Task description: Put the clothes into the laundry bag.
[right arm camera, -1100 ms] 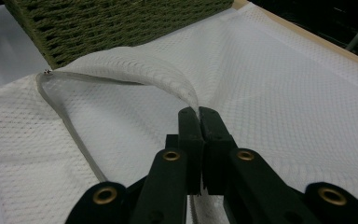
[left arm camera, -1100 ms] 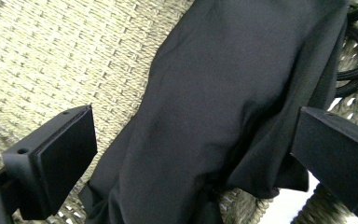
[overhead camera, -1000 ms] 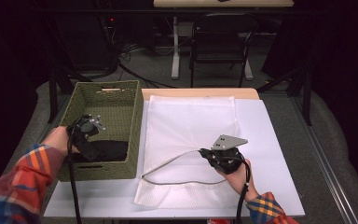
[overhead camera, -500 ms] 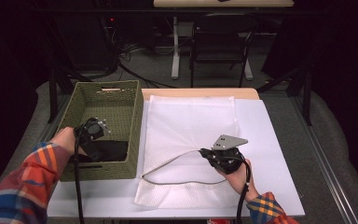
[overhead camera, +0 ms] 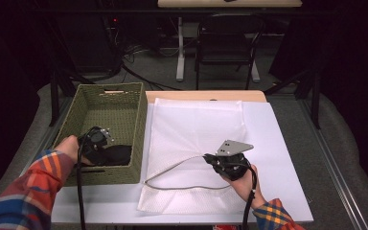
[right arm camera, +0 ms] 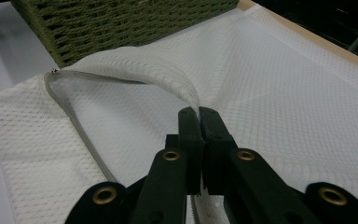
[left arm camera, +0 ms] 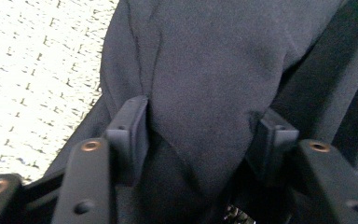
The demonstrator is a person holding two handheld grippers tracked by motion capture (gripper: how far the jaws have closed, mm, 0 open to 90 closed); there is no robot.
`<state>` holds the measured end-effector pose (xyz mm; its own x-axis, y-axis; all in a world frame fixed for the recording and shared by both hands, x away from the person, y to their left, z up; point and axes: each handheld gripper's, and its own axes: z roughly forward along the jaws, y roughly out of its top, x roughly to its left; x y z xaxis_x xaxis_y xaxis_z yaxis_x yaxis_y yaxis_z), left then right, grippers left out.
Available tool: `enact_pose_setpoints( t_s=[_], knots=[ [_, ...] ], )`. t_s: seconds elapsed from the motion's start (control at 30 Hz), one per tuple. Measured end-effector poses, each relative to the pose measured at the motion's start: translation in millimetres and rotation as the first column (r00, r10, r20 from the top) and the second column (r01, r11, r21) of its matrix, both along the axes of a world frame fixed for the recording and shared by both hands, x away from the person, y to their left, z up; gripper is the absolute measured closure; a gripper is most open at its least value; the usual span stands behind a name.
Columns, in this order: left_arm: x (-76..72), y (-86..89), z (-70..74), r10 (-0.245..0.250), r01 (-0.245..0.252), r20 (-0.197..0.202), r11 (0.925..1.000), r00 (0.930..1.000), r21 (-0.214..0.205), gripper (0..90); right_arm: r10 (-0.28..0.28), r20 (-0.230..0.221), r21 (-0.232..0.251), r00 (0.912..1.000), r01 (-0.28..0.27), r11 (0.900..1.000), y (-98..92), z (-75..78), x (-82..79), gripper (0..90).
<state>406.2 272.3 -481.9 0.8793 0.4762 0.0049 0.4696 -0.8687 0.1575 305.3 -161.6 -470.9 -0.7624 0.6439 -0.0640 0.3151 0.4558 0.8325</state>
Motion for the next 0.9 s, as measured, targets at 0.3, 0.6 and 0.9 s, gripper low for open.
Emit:
enact_pose_setpoints(
  t_s=[0.3,0.6,0.9],
  knots=[
    [-3.5,4.8,-0.3,0.013,-0.012,0.033,0.9988,0.9994,-0.048,61.8,0.01,-0.015,-0.015,0.9998,-0.01,0.9998,3.5,-2.9,-0.9,88.4],
    [-4.8,8.5,3.1,0.063,-0.059,0.05,0.995,0.9967,-0.081,63.5,0.001,-0.005,-0.019,1.0,-0.001,0.9998,0.4,-1.2,-0.9,88.5],
    [4.8,5.5,7.8,0.166,-0.157,0.094,0.9829,0.9817,-0.097,63.9,0.003,-0.002,-0.025,1.0,-0.003,0.9997,0.3,-1.1,0.1,88.4]
  ],
)
